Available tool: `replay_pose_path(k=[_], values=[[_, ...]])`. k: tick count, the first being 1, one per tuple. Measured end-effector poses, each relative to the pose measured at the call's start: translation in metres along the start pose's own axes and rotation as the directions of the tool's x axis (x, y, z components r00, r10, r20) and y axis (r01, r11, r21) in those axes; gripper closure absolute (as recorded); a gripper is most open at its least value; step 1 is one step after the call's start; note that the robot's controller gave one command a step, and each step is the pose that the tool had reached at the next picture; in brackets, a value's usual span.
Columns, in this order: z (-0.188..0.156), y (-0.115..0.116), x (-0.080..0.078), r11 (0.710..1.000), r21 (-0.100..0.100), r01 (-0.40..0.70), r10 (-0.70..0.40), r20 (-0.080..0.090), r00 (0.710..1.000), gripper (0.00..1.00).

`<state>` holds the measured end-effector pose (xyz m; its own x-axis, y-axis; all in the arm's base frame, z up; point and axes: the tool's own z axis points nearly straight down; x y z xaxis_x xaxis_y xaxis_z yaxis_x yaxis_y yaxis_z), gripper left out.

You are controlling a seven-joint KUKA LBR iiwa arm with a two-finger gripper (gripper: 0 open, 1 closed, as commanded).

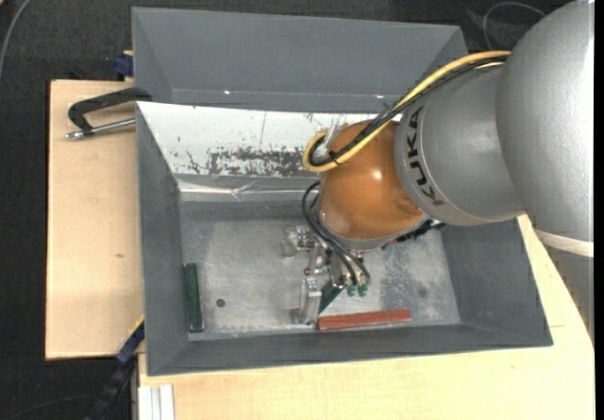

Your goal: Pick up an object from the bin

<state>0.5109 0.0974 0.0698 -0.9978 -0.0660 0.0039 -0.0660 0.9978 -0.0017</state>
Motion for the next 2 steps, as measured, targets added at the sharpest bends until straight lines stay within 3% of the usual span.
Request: replay_pose_path(k=[1, 2], values=[[-0.044, -0.077, 0.006, 0.937, 0.004, 0.349, -0.349, 0.011, 0.937, 0.00], [0.000, -0.032, 0.007, 0.712, -0.001, 0.702, -0.702, 0.003, 0.712, 0.00]])
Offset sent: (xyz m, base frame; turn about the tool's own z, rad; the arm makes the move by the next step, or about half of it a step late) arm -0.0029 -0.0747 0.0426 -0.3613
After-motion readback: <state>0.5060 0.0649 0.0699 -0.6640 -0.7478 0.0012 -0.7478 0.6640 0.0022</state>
